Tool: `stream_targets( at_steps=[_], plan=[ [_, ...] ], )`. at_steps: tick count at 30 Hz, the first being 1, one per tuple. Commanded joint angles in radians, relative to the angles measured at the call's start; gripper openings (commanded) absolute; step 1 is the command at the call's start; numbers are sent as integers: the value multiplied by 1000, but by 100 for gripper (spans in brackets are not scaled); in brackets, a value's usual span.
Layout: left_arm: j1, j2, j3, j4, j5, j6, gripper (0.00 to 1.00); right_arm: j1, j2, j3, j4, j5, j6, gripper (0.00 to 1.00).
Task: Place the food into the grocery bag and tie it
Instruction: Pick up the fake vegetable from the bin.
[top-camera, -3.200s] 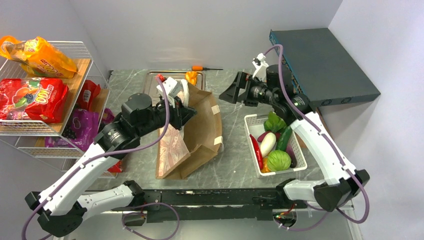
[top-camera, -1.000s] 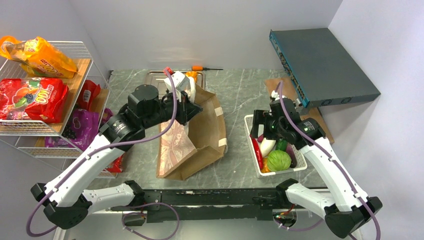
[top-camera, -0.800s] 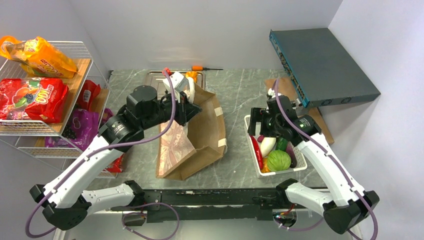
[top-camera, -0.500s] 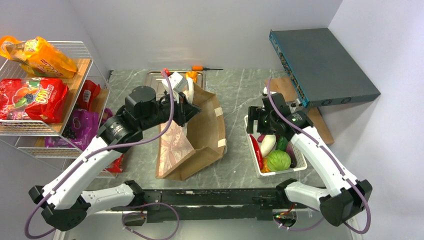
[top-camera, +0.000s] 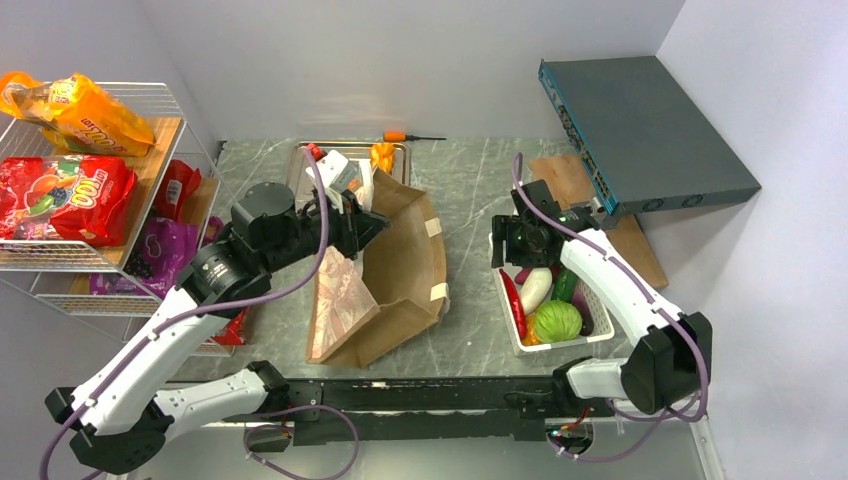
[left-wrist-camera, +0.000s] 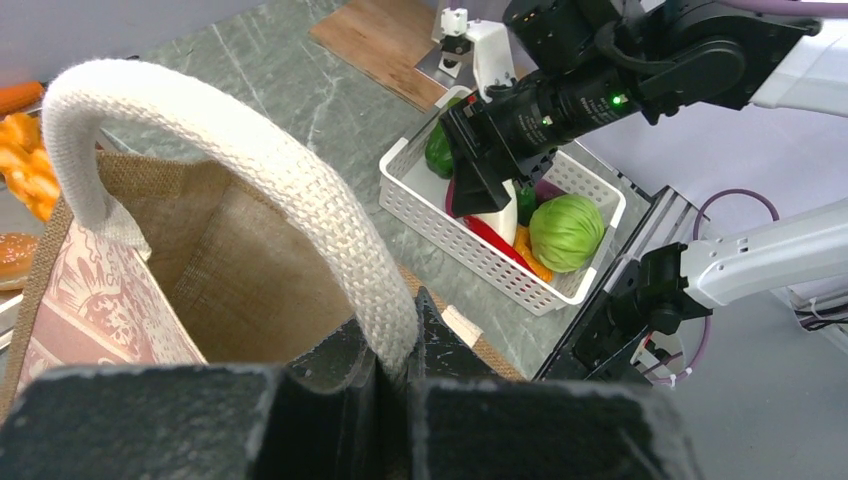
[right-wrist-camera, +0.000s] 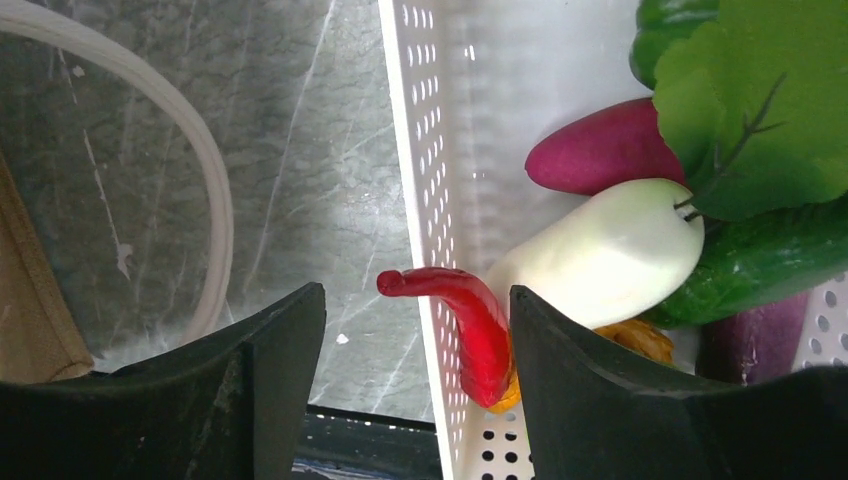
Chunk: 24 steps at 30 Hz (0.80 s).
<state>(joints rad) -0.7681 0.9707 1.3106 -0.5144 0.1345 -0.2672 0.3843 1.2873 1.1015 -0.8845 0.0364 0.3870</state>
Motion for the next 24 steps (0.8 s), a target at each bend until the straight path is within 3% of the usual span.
stream_targets(
  at_steps=[1,8,15,24],
  plan=[
    [3,-21,6,56,-20,5,0,-7,34,-13,48,-32,-27,68],
    [3,-4,21,53,-18,11,0,-9,58,-41,67,-32,-28,61],
    [2,8,21,59,-12,11,0,-13,74,-74,94,-24,-49,47],
    [4,11,24,57,-12,19,0,-15,99,-64,102,-13,-81,41]
  ],
)
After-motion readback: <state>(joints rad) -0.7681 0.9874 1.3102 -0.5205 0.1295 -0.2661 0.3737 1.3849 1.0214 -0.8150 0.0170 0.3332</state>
